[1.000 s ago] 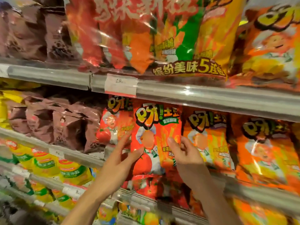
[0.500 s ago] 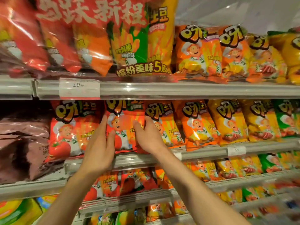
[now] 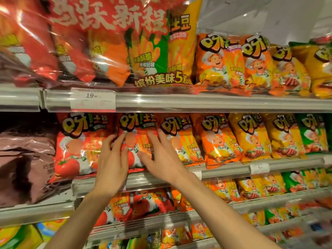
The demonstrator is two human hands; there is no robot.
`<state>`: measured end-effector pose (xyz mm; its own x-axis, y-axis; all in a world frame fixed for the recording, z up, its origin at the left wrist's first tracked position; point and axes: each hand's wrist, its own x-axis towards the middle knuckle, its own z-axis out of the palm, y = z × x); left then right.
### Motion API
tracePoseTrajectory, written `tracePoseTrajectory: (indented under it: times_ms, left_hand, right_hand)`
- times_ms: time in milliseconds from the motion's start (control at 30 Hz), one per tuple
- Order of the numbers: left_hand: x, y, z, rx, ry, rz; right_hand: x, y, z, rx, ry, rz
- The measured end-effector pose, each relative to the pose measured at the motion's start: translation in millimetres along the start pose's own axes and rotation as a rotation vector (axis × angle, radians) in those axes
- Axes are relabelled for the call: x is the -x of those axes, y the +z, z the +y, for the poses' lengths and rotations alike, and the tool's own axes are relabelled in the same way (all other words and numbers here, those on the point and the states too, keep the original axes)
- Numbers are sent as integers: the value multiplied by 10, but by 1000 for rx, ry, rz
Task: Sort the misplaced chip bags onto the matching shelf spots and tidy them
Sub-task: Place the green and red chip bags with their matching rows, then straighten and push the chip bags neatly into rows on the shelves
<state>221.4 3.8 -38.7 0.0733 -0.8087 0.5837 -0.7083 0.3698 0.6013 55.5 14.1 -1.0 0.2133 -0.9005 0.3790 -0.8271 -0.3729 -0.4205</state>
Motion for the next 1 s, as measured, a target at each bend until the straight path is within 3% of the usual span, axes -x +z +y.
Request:
tracePoseTrajectory:
  times_ms: [133, 233, 333, 467, 633, 1000]
  left_hand:
    - [18, -124, -105, -39, 64, 15]
    - [-51, -282, -259, -240, 171, 146]
    - [-148, -420, -410, -416, 157, 242]
    - [-217, -462, -589, -562, 33, 193]
    - [-267, -401, -681, -652, 40, 110]
    - [-256, -314, -635, -653, 93, 86]
  right_hand:
    - [82, 98, 105, 144, -101, -33]
    - [6, 207, 115, 254, -158, -8]
    - [-74, 323, 84, 348, -202, 44]
    - [-145, 417, 84, 404, -203, 65]
    - [-193, 375, 127, 441, -203, 77]
    - [-222, 426, 227, 463, -155, 39]
